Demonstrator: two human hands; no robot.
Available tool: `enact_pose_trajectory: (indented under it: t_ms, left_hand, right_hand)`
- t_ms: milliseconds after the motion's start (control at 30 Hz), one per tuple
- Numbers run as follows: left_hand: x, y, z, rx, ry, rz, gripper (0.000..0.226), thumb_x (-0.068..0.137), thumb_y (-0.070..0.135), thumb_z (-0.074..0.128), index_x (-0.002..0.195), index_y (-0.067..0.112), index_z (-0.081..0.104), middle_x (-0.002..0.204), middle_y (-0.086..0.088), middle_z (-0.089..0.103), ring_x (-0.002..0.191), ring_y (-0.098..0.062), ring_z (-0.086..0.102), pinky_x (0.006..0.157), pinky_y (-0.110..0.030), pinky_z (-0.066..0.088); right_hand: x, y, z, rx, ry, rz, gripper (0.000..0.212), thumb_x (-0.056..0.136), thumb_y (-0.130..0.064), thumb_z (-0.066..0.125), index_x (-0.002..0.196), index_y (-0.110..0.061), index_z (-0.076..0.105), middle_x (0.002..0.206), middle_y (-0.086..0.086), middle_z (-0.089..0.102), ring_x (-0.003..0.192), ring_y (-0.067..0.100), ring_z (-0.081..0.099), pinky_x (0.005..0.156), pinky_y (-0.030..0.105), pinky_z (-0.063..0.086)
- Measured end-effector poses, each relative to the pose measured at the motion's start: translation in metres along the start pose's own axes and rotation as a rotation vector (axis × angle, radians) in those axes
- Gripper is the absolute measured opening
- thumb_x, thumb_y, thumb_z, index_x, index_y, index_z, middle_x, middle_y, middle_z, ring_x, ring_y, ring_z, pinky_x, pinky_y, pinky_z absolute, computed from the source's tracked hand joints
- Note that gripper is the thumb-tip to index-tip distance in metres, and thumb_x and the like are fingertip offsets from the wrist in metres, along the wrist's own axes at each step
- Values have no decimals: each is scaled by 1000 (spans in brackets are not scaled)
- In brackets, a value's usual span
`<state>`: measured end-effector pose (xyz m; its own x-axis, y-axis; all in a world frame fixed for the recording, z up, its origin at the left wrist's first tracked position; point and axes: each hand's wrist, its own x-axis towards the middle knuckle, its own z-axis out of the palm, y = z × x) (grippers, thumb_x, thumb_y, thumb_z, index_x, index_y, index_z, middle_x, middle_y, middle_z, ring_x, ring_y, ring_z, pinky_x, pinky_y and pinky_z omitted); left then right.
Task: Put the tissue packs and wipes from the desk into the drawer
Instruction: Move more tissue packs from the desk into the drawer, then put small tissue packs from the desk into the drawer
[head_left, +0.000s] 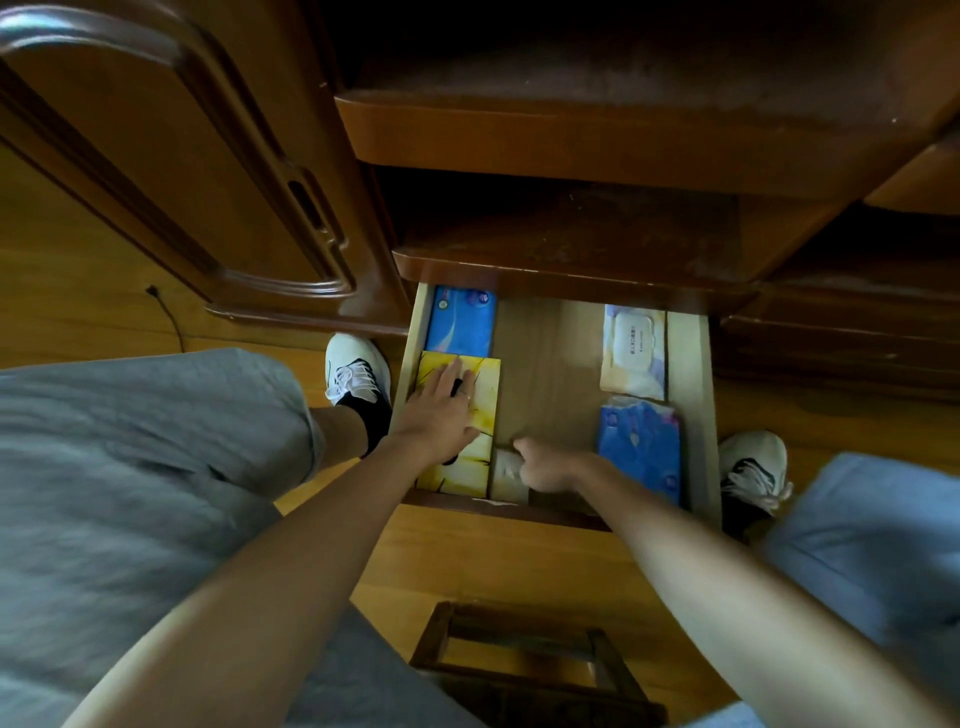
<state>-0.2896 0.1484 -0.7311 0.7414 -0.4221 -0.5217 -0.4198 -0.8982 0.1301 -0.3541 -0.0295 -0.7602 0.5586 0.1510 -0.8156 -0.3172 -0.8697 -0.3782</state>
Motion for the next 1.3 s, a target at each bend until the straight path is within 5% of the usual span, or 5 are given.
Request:
enact_pose_trajectory:
  t_ms: [367,600,833,1033,1300]
  left_hand:
    - [-20,13,-28,-25,46,-14,63,99,37,51,155,17,30,163,-4,20,143,-29,34,106,-46,43]
    - [-62,55,-178,-138,846,197,37,94,23,55,130,24,62,126,2,63,113,-21,61,76,-35,55]
    - [-111,92,-350,-33,1452,403,23,93,17,55,111,18,68,107,3,67,102,-18,58,68,-27,48]
    - [-79,113,-439,-42,1190,307,24,93,26,55,113,23,68,116,2,63,110,-22,54,70,-36,52]
    - [7,128,-500,-7,977,276,27,92,38,54,115,30,66,120,3,59,116,-21,53,80,-37,52]
  right_hand:
    - [-46,16,-17,116,294,-56,86,95,-17,61,162,-28,9,150,11,50,129,29,55,99,39,50]
    - [-181,6,-160,154,920,-350,52,99,-16,55,145,-37,43,119,-15,69,70,8,69,67,37,61]
    - [-332,-36,-285,-193,1696,-565,34,94,-20,47,119,-36,63,104,-24,66,105,-5,54,76,12,45]
    - [-356,-27,-357,-338,1241,-130,46,101,-54,41,141,-35,54,147,-10,53,136,20,44,104,42,43]
    - [-347,-32,-428,-378,1356,-153,31,94,-57,44,83,-38,66,75,-17,65,74,10,62,60,29,40]
